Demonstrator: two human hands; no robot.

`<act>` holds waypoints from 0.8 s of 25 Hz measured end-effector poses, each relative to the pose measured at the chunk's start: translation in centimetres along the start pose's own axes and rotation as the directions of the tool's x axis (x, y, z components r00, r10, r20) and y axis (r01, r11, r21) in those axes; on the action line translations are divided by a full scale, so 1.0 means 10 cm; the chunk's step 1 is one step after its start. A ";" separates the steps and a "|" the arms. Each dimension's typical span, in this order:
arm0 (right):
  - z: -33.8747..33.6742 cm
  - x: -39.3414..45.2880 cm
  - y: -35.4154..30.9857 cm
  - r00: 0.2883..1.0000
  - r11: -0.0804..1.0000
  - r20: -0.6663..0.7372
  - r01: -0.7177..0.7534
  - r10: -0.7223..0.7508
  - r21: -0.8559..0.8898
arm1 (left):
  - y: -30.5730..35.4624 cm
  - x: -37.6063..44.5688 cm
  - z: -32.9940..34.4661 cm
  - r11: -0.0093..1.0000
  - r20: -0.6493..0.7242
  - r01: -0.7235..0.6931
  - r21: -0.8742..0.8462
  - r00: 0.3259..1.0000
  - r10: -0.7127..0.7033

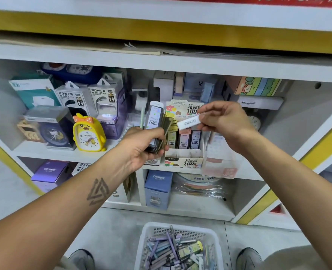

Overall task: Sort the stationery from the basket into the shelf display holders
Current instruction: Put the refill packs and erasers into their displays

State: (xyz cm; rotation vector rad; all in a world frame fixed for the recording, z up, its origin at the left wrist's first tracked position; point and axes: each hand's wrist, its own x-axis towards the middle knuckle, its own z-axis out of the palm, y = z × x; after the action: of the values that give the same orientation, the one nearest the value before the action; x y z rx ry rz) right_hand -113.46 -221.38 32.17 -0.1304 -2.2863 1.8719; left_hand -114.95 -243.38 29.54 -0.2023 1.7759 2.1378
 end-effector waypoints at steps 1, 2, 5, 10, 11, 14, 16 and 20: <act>0.02 0.00 0.00 1.000 1.000 0.021 0.008 -0.008 0.016 | 0.03 0.00 -0.04 1.000 -0.010 -0.007 -0.014 1.000 0.007; 0.03 0.00 0.00 0.999 0.999 0.036 0.015 -0.017 0.040 | 0.05 0.01 -0.09 1.000 -0.024 -0.014 -0.027 1.000 0.013; 0.11 0.02 -0.02 0.996 0.997 0.066 0.050 -0.054 0.050 | 0.14 0.02 -0.26 0.997 -0.068 -0.028 -0.070 0.997 0.023; 0.35 0.08 -0.01 0.984 0.962 0.125 0.153 -0.127 -0.225 | 0.25 0.03 -0.57 0.993 -0.132 -0.040 -0.113 0.991 0.025; 0.42 0.11 0.00 0.981 0.952 0.127 0.175 -0.147 -0.252 | 0.26 0.03 -0.63 0.992 -0.143 -0.040 -0.118 0.989 0.023; 0.66 0.20 0.03 0.958 0.896 0.122 0.285 -0.259 -0.339 | 0.29 0.03 -0.80 0.994 -0.167 -0.025 -0.110 0.986 0.006; 0.82 0.25 0.06 0.932 0.835 0.130 0.362 -0.339 -0.414 | 0.29 0.02 -0.89 0.995 -0.176 -0.010 -0.098 0.984 -0.008; 1.20 0.48 0.07 0.867 0.636 0.152 0.458 -0.475 -0.622 | 0.30 -0.02 -1.10 0.993 -0.192 0.014 -0.114 0.981 -0.036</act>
State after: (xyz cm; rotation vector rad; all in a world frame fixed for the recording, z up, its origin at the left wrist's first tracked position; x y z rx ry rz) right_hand -120.50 -231.88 29.60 0.3268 -2.5183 0.7768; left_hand -117.10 -254.53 30.17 -0.4749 1.7447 2.2690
